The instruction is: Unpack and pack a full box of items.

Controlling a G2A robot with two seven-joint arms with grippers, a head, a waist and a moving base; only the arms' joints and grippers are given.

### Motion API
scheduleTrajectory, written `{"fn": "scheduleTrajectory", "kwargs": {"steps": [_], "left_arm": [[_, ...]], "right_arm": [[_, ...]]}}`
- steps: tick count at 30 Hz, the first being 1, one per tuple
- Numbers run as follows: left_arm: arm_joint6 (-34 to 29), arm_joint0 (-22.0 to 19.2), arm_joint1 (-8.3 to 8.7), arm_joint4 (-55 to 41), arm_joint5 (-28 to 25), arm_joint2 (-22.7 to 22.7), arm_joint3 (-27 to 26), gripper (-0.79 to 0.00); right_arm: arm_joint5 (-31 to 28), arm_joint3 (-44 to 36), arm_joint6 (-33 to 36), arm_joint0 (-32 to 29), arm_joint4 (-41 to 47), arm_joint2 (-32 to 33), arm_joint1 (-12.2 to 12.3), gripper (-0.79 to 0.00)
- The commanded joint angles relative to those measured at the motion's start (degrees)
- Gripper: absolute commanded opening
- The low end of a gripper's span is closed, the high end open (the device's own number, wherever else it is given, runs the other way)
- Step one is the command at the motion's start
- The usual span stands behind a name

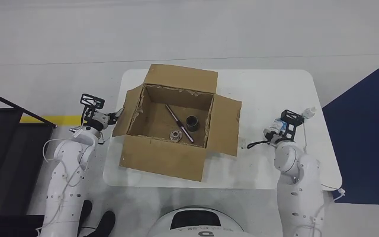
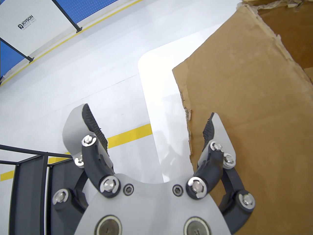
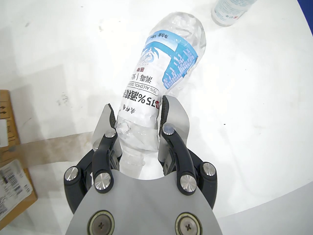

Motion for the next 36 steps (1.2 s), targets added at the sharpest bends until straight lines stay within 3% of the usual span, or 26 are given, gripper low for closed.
{"fn": "scheduleTrajectory", "kwargs": {"steps": [1,9,15,20,24,25,27,28,29,30,36], "left_arm": [[0.0,0.0,0.0,0.0,0.0,0.0,0.0,0.0],[0.0,0.0,0.0,0.0,0.0,0.0,0.0,0.0],[0.0,0.0,0.0,0.0,0.0,0.0,0.0,0.0],[0.0,0.0,0.0,0.0,0.0,0.0,0.0,0.0],[0.0,0.0,0.0,0.0,0.0,0.0,0.0,0.0],[0.0,0.0,0.0,0.0,0.0,0.0,0.0,0.0],[0.0,0.0,0.0,0.0,0.0,0.0,0.0,0.0],[0.0,0.0,0.0,0.0,0.0,0.0,0.0,0.0],[0.0,0.0,0.0,0.0,0.0,0.0,0.0,0.0],[0.0,0.0,0.0,0.0,0.0,0.0,0.0,0.0],[0.0,0.0,0.0,0.0,0.0,0.0,0.0,0.0]], "right_arm": [[-1.1,-2.5,-1.1,-1.9,3.5,0.4,0.0,-0.785],[-9.7,-8.4,-1.9,-7.2,26.7,5.5,0.1,-0.785],[-9.1,-8.2,-1.9,-6.6,34.2,6.3,0.4,-0.785],[-4.0,-8.7,-4.1,-6.5,27.0,4.5,0.8,-0.785],[-7.7,-10.5,-2.1,-8.2,20.2,1.9,1.4,-0.785],[-8.5,-11.2,-1.6,-8.8,17.7,1.3,1.6,-0.72],[-9.6,-12.2,-0.8,-10.0,13.6,-0.2,1.9,-0.434],[-10.0,-12.5,-0.3,-10.5,12.7,-0.8,1.9,-0.416],[-9.9,-12.7,0.2,-11.0,11.7,-1.3,2.0,-0.311],[-10.0,-12.9,0.6,-11.3,10.9,-1.7,2.1,-0.256],[-11.9,-12.1,4.4,-11.8,10.8,-2.7,2.6,-0.185]]}}
